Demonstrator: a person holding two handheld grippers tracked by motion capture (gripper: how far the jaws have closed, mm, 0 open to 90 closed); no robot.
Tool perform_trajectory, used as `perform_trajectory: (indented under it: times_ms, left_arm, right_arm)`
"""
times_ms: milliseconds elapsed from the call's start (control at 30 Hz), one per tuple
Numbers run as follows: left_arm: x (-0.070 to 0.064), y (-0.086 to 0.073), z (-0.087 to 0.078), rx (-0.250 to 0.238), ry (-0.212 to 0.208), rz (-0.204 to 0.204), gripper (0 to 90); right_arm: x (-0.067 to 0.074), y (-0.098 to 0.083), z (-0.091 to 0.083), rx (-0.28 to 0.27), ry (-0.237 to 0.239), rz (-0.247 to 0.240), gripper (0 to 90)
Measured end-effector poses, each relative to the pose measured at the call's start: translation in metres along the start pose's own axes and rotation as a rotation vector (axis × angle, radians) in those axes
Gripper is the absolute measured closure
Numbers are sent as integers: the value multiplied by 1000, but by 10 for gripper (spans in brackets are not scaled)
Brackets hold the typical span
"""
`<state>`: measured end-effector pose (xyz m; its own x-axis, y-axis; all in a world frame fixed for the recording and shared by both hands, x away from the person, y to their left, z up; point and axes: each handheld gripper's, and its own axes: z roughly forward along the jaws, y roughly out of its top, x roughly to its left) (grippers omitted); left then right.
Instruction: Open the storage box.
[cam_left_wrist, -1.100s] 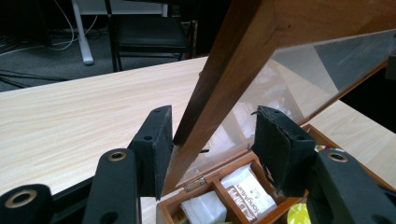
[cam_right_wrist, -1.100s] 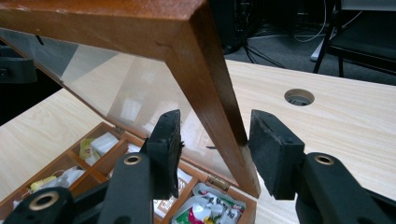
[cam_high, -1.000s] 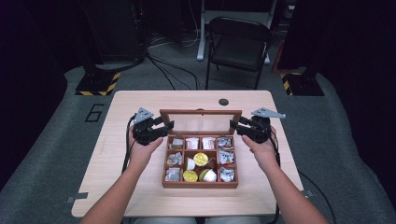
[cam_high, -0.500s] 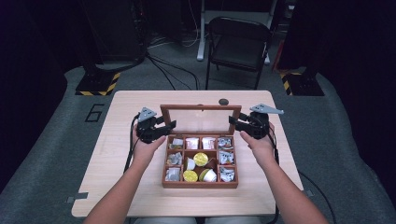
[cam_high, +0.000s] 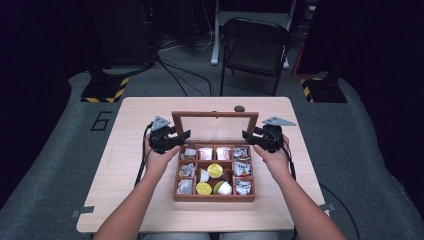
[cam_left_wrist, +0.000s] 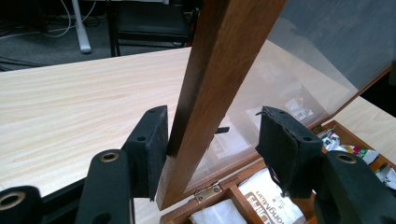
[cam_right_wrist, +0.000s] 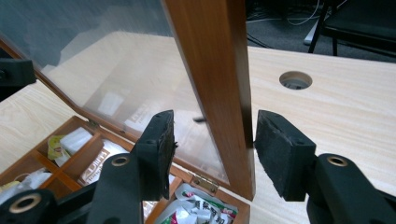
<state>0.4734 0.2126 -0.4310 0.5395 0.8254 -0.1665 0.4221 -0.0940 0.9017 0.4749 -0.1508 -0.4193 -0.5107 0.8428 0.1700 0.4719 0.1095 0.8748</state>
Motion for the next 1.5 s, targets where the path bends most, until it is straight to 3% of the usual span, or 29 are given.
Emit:
perform_trajectory:
  times_ms: [300,467,633,1200,1367,1500]
  left_arm:
    - [0,-5,7,11,11,-10,418]
    - [0,-6,10,4,11,-29,415]
    - [2,-9,14,34,7,-10,398]
    - [9,-18,28,65,-16,-27,396]
    - [9,-21,31,76,-12,-35,397]
    - [10,-23,35,82,-3,-35,398]
  right_arm:
    - [-4,-12,12,40,-5,-4,462]
    - [-4,-13,17,44,-9,5,456]
    - [-4,-15,23,47,-3,15,444]
    - [-7,-24,33,53,-15,18,440]
    - [-9,-29,35,61,-18,41,451]
    - [-10,-29,36,61,-25,22,455]
